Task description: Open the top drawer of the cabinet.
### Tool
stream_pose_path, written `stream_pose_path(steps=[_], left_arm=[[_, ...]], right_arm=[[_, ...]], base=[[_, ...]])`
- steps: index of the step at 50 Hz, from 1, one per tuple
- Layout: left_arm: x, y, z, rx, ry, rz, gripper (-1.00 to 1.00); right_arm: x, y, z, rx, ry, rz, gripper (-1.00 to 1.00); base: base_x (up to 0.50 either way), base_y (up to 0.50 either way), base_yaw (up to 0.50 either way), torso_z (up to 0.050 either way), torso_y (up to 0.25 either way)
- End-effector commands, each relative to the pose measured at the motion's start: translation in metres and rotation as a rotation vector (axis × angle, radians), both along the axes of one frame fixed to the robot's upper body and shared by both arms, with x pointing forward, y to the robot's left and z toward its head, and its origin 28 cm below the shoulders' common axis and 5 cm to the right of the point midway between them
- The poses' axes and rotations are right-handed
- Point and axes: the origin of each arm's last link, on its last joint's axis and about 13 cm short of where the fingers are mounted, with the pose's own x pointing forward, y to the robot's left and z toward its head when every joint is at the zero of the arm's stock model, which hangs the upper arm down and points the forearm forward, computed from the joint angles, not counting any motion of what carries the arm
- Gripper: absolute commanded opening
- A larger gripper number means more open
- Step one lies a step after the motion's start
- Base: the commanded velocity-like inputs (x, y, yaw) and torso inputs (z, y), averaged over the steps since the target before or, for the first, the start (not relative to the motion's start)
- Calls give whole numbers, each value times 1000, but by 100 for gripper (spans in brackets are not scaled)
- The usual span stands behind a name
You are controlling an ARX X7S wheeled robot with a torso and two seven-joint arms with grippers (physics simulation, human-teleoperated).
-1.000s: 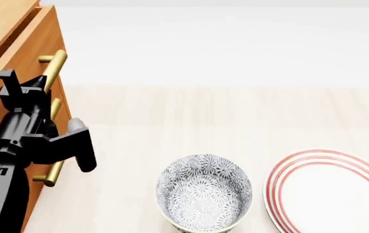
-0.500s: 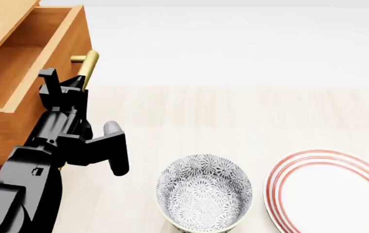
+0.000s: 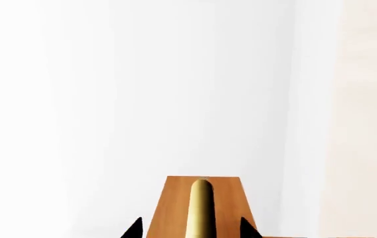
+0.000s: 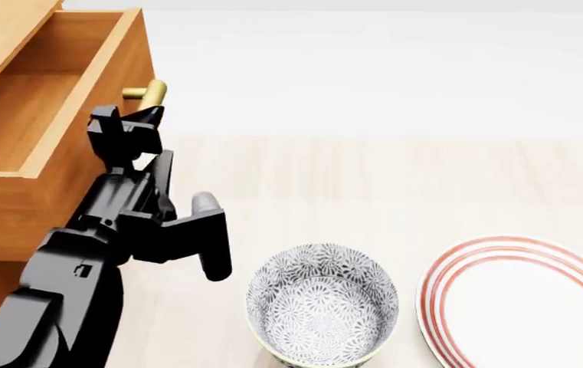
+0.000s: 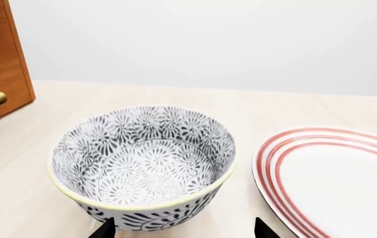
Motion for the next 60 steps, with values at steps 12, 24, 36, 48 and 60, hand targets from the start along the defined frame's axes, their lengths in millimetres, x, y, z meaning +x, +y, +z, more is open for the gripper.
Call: stream_pose_path(steps=[12, 24, 36, 48, 60], left_arm=[[-23, -45, 25, -324, 42, -219, 100], [-39, -62, 73, -774, -11, -295, 100], [-42, -51, 100, -1020, -29, -217, 100], [-48, -38, 114, -1206, 11, -137, 100], [-40, -29, 120, -1302, 50, -83, 100]], right_arm=[[3, 0, 1, 9, -1, -9, 100], [4, 0, 0, 7, -1, -7, 100], [3, 1, 0, 3, 6, 0, 100], [2, 1, 0, 0, 9, 0, 100], [2, 1, 0, -2, 12, -1, 100]], base=[[0, 0, 0, 0, 0], [0, 0, 0, 0, 0], [0, 0, 0, 0, 0], [0, 0, 0, 0, 0], [0, 0, 0, 0, 0]])
